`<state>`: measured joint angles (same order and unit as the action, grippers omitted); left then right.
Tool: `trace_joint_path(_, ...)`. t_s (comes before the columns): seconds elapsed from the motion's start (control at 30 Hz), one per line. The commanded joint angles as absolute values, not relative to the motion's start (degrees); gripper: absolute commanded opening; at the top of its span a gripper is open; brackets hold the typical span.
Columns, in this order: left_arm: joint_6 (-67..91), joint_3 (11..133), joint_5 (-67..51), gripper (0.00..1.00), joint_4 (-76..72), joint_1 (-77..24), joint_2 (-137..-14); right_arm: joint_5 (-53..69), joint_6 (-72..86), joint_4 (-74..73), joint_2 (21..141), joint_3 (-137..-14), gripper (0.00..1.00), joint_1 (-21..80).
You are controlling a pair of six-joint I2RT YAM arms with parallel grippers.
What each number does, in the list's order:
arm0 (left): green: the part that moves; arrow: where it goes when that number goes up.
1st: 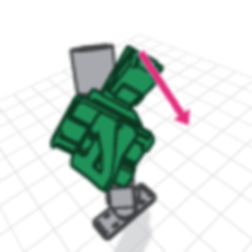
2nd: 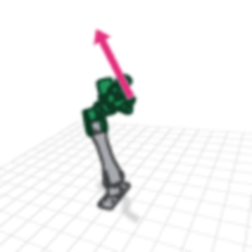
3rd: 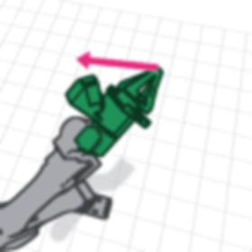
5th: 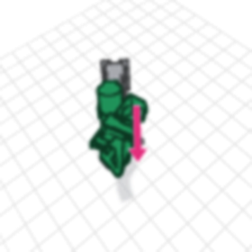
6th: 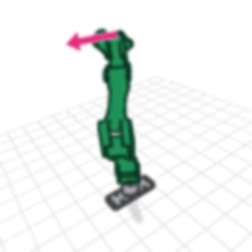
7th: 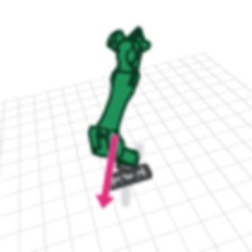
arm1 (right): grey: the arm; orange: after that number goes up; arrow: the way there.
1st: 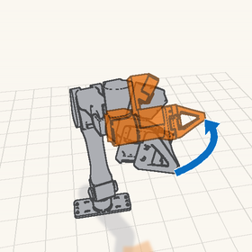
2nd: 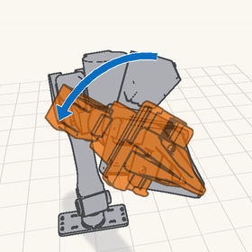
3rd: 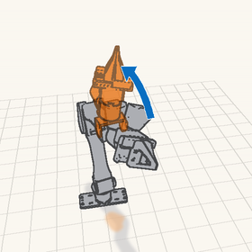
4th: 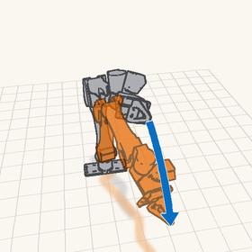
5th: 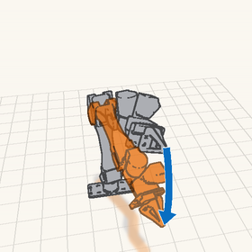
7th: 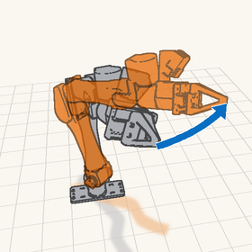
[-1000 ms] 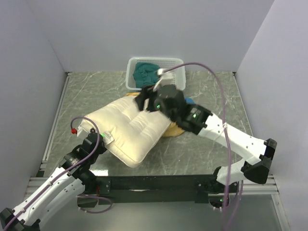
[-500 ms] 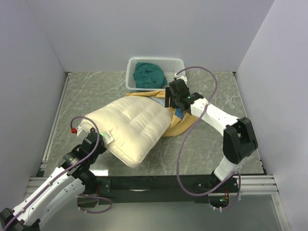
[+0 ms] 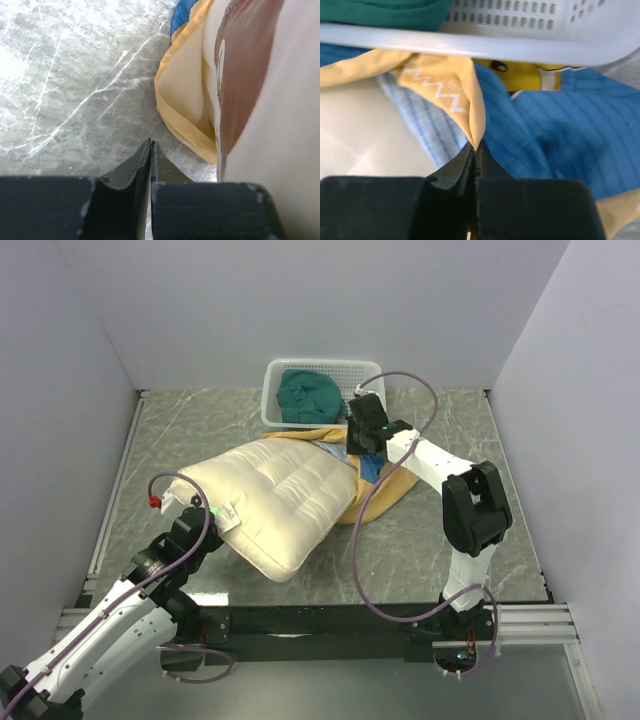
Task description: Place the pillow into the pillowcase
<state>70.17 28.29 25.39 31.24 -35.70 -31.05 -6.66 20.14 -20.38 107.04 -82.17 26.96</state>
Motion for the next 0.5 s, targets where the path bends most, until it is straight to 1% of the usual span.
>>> trace_joint_path(0.0, 67.9, 31.4, 25.7, 0.08, 26.5, -35.8, -32.4, -10.2, 19.0, -21.3, 98.6, -82.2, 0.0, 31.9)
trace_joint_path(0.1, 65.7, 32.4, 24.9, 0.09, 24.0, -35.8, -33.6, -8.4, 20.2, -20.1, 91.4, -77.5, 0.0, 36.0)
trace_joint_path(0.2, 60.6, 35.8, 21.7, 0.15, 18.9, -35.8, -38.8, -5.1, 22.5, -16.1, 84.0, -71.7, 0.0, 39.9)
trace_joint_path(0.23, 57.2, 39.8, 20.9, 0.15, 18.4, -35.8, -44.2, -3.9, 23.2, -15.1, 82.9, -71.0, 0.0, 40.0)
trace_joint_path(0.3, 54.1, 45.8, 18.0, 0.16, 19.9, -35.9, -50.9, -0.9, 24.2, -14.9, 81.7, -70.8, 0.0, 39.8)
trace_joint_path(0.33, 50.9, 52.3, 17.1, 0.18, 20.6, -35.9, -56.9, -0.3, 24.3, -15.3, 81.7, -71.4, 0.0, 39.7)
trace_joint_path(0.4, 48.5, 58.4, 16.2, 0.2, 22.5, -36.4, -61.9, 3.2, 24.6, -15.8, 82.0, -73.4, 0.0, 39.5)
trace_joint_path(0.43, 46.8, 63.6, 16.0, 0.23, 22.8, -36.6, -63.8, 6.1, 25.0, -15.7, 81.9, -74.0, 0.0, 39.5)
trace_joint_path(0.47, 46.4, 66.0, 16.4, 0.26, 23.3, -37.3, -66.8, 7.1, 25.4, -15.9, 81.5, -75.3, 0.0, 39.5)
